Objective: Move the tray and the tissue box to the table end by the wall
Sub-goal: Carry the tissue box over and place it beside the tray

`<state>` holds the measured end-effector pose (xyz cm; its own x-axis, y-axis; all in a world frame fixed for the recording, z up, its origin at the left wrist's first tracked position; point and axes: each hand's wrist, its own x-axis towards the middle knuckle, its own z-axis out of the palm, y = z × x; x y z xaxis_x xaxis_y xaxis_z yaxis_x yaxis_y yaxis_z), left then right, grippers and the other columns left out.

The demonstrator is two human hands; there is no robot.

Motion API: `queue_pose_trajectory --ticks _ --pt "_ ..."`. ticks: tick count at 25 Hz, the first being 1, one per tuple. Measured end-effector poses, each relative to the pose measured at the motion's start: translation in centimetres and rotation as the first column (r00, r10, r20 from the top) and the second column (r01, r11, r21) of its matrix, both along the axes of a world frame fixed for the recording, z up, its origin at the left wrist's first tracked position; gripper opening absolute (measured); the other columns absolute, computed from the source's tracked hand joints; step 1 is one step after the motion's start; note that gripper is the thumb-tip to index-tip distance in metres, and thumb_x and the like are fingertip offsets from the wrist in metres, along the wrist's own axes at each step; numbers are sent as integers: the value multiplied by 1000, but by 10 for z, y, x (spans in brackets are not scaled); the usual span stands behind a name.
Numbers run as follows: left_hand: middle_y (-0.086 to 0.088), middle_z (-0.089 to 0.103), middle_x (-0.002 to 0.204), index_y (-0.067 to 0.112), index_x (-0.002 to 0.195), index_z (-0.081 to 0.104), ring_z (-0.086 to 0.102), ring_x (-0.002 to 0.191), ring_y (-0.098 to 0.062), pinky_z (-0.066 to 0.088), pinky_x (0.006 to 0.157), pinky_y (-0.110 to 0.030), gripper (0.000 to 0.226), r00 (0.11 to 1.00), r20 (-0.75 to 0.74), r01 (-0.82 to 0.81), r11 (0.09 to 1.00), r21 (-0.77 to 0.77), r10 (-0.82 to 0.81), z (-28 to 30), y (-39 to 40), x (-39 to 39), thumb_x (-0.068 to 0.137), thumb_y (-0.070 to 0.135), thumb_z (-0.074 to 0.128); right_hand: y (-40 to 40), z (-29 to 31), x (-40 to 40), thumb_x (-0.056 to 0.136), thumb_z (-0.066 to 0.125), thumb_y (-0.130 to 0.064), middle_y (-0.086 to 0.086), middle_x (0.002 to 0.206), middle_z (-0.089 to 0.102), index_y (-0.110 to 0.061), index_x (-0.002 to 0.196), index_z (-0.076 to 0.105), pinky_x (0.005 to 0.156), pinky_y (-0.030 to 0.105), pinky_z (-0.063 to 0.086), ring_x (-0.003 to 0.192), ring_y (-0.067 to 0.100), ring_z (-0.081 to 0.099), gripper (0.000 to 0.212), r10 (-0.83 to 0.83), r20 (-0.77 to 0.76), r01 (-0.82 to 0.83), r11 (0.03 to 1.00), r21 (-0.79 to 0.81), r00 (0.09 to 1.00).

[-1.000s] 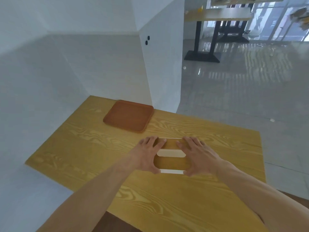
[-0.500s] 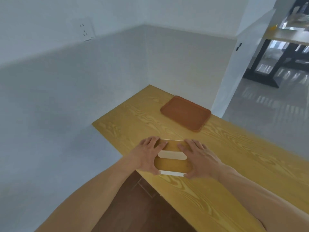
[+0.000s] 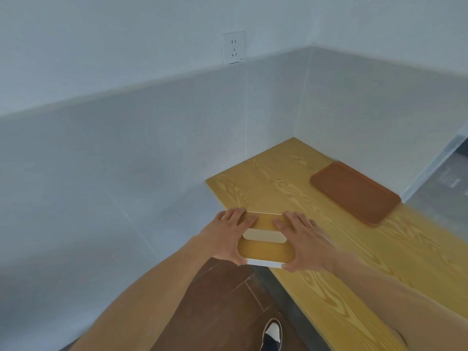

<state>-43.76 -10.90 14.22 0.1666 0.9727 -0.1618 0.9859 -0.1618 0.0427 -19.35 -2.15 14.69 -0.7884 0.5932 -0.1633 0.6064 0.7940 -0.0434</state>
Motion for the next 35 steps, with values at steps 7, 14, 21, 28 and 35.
queue_pose_trajectory --ticks 7,14,21,28,35 --pt "-8 21 152 28 151 11 19 140 -31 23 116 -51 115 999 13 -40 999 -19 40 -11 39 -47 61 68 70 52 -16 -51 61 59 -71 10 160 13 -28 153 9 116 45 23 145 30 10 113 51 11 -50 999 -16 999" --pt "-11 16 156 27 152 9 15 144 -33 19 117 -53 116 1000 -6 23 995 -93 -23 -4 123 -80 64 66 73 119 -23 -80 61 55 -74 8 161 10 -29 154 5 118 45 22 145 29 8 115 -31 -2 31 998 -62 1000" --pt "-9 18 154 30 152 8 16 143 -32 20 116 -54 117 997 8 79 988 -132 -79 -3 198 -102 61 62 75 172 -26 -99 58 54 -75 9 161 13 -28 154 6 116 44 25 145 29 10 117 -124 1 124 991 -53 992" --pt "-7 22 151 30 150 10 22 141 -30 23 116 -52 116 972 20 235 964 -125 -234 -22 278 -122 58 63 73 214 -39 -115 57 61 -73 10 161 14 -28 155 7 115 46 26 145 31 13 121 -282 36 283 957 -59 959" --pt "-5 24 150 30 150 12 24 140 -27 21 117 -49 116 905 32 425 899 -110 -424 -39 369 -166 57 61 74 251 -57 -159 58 67 -70 11 162 12 -29 154 5 115 48 26 146 31 10 122 -482 50 485 869 -94 875"
